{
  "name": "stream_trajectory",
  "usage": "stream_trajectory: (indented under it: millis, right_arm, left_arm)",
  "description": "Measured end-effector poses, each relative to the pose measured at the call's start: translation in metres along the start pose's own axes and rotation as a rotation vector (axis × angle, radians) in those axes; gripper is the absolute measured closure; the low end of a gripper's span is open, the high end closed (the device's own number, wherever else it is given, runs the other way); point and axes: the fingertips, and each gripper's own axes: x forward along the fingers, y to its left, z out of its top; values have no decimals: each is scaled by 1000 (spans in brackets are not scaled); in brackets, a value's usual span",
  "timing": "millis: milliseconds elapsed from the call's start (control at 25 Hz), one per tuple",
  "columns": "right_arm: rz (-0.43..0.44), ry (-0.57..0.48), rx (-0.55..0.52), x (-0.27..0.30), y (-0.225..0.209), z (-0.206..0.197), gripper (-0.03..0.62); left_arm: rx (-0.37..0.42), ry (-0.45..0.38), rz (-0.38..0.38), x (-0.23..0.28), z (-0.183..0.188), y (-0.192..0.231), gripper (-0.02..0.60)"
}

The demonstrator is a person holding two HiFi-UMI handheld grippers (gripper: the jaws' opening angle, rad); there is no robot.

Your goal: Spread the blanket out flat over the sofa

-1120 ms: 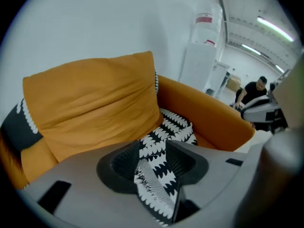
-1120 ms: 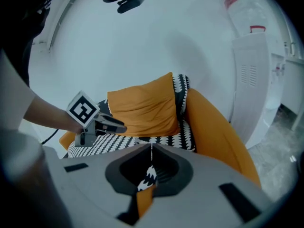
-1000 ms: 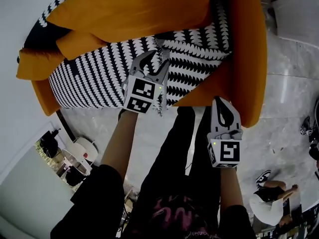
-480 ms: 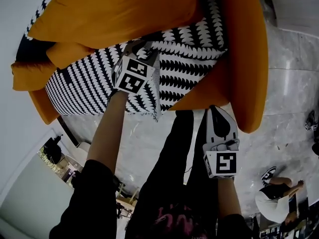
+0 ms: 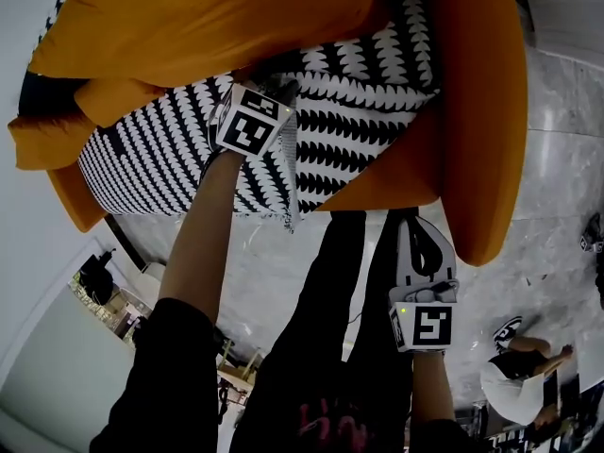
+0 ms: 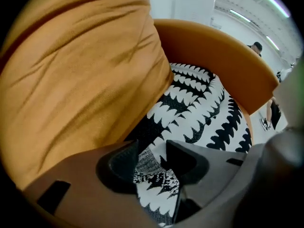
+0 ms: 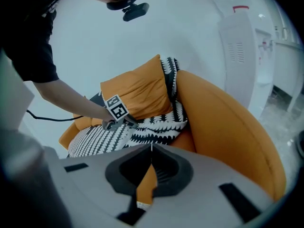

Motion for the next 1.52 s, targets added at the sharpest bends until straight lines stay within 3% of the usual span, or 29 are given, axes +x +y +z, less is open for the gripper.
stream_trajectory:
  millis: [200, 440, 600, 920, 1200, 1520]
  right_arm:
    - [2, 11, 11, -1, -23, -8, 572]
    - [4, 16, -1, -2, -16, 19, 572]
    - [-13, 27, -12, -21, -14, 31, 572]
    - [-13, -29, 1, 5, -12, -8, 572]
    - [-51, -78, -16, -6, -31, 20, 572]
    - [-137, -136, -16, -30, -21, 20, 572]
  left_arm:
    - [-25, -2, 8, 20, 12, -17, 417]
    - [21, -11, -14, 10, 31, -17, 516]
    - [-8, -43, -13, -9, 41, -23, 545]
    - [-16, -83, 22, 5, 12, -24, 549]
    - [-22, -138, 41, -23, 42, -27, 551]
    - [14, -208, 14, -58, 42, -48, 551]
